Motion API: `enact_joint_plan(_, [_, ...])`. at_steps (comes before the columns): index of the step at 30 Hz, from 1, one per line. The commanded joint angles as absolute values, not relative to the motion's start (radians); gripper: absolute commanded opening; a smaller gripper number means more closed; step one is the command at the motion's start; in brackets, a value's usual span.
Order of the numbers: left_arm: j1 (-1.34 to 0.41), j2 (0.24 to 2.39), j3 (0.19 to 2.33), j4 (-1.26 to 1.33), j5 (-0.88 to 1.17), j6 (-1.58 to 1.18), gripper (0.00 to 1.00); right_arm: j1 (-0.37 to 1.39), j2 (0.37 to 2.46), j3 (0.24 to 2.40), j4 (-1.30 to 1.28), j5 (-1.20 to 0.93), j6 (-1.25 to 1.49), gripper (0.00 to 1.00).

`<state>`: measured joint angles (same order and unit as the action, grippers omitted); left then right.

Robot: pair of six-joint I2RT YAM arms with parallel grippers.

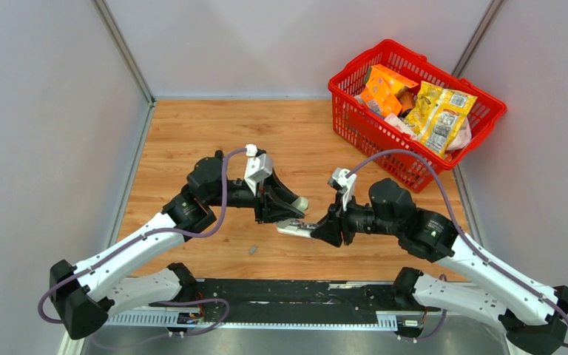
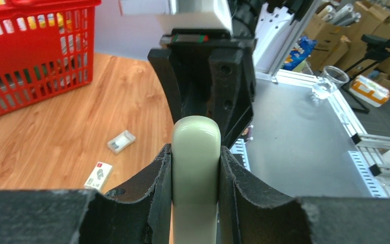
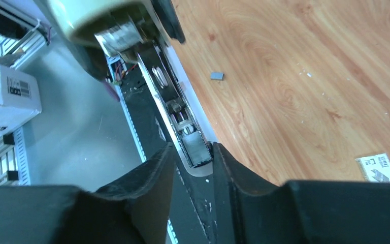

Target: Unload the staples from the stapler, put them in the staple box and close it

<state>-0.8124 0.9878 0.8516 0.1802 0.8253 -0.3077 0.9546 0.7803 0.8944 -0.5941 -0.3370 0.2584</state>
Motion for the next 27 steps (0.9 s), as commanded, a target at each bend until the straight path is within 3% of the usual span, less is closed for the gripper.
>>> enact_joint_plan(1, [-0.822,0.986,0.865,0.158,0.764,-0.219,0.0,0.956,0.792,0.972,-0.609,-0.253,0.242,0.4])
enact_joint_plan(7, [-0.824,0.977,0.864,0.112,0.73,-0.184,0.0,0.957,0.778,1.038,-0.679,-0.195,0.2,0.53])
enact_joint_plan(14, [-0.825,0.983,0.884,0.054,0.638,-0.178,0.0,0.956,0.788,1.074,-0.689,-0.108,0.178,0.55])
enact_joint_plan(18, [-0.825,0.982,0.885,0.037,0.591,-0.187,0.0,0.957,0.836,1.063,-0.62,-0.06,0.216,0.43])
enact_joint_plan(23, [-0.825,0.966,0.873,0.026,0.513,-0.233,0.0,0.957,0.903,1.032,-0.517,-0.011,0.253,0.19])
enact_joint_plan(27, [-0.825,0.963,0.85,0.052,0.45,-0.3,0.0,0.957,0.966,1.017,-0.46,-0.009,0.282,0.06])
